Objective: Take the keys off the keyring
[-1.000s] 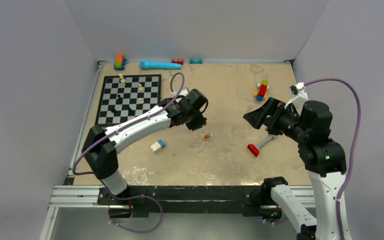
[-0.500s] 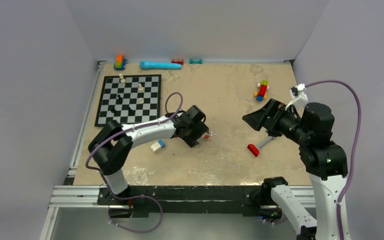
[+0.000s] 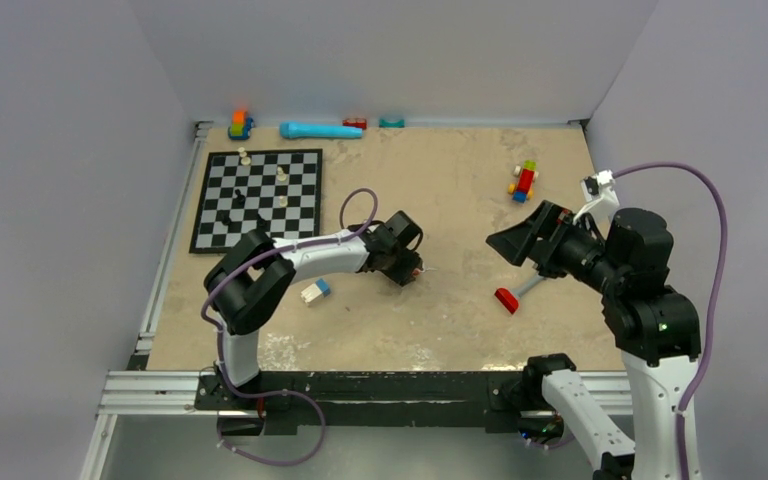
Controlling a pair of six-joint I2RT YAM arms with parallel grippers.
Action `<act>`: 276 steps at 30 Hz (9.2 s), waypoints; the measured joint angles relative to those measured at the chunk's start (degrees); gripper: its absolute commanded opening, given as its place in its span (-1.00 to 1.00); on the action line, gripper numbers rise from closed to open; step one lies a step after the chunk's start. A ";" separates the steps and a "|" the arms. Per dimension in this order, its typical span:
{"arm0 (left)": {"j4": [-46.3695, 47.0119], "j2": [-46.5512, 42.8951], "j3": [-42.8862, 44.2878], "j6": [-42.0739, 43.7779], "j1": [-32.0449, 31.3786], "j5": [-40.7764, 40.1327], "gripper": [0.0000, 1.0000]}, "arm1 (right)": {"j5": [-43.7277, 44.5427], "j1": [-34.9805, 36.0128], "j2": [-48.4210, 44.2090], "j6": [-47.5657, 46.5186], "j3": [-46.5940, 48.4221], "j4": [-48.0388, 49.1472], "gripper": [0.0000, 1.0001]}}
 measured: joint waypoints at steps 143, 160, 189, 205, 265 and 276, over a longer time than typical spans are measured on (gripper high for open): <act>-3.98 -30.95 40.76 12.92 13.35 16.50 -1.00 | -15.93 20.55 37.88 10.21 11.82 93.29 0.12; -1.49 -31.95 40.76 12.90 13.57 16.55 -1.00 | -15.13 20.55 38.71 12.28 11.91 94.27 0.05; -0.11 -33.44 38.84 12.72 13.57 16.72 -1.00 | -13.55 21.84 40.35 12.85 14.97 93.24 -0.23; 0.15 -33.92 37.64 12.35 13.57 16.68 -1.00 | -13.46 21.84 41.31 13.16 16.39 92.87 -0.76; -34.12 -26.80 49.22 86.53 17.66 42.10 0.15 | -22.93 26.05 43.87 -16.92 42.42 -3.61 -1.00; -32.46 -25.57 48.02 85.42 17.66 46.36 -0.03 | -21.31 27.36 45.07 -18.27 44.46 -4.15 -1.00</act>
